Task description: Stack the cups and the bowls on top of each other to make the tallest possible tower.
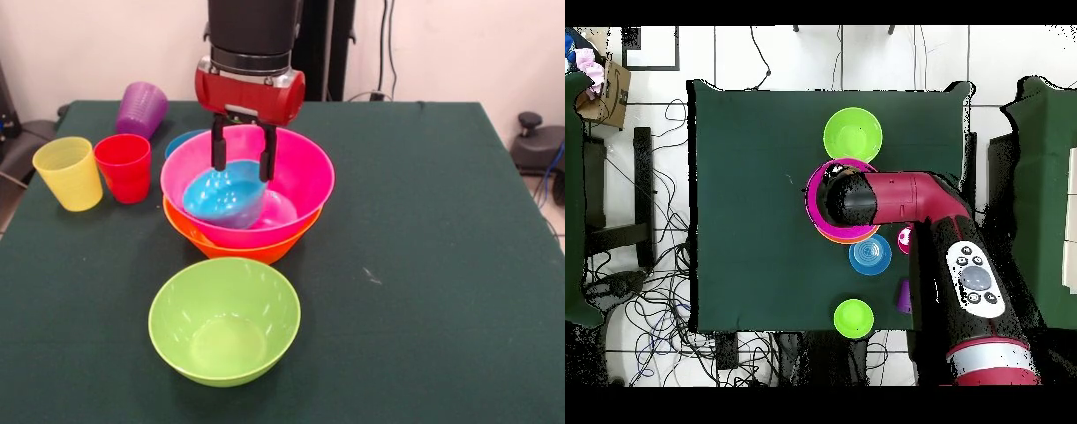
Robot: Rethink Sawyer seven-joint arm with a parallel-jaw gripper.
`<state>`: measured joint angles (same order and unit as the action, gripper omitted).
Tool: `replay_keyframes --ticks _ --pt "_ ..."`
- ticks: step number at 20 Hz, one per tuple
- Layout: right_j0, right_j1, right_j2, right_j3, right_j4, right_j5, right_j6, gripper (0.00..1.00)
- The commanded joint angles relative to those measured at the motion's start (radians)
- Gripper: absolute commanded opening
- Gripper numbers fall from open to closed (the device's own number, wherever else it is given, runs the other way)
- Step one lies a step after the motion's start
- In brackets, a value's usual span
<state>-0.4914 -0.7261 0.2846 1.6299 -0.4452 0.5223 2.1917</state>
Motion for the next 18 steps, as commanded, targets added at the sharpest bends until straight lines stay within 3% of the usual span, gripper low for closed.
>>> replay_keyframes --ticks 1,13,18 --pt "0.011 0.010 0.077 -0.055 -0.068 0.044 -0.171 1.00" --pt "-0.004 -0.050 0.090 -0.017 -0.040 0.089 -0.188 1.00" --pt "0.006 -0.011 0.103 -0.087 -0.044 0.122 -0.200 1.00"
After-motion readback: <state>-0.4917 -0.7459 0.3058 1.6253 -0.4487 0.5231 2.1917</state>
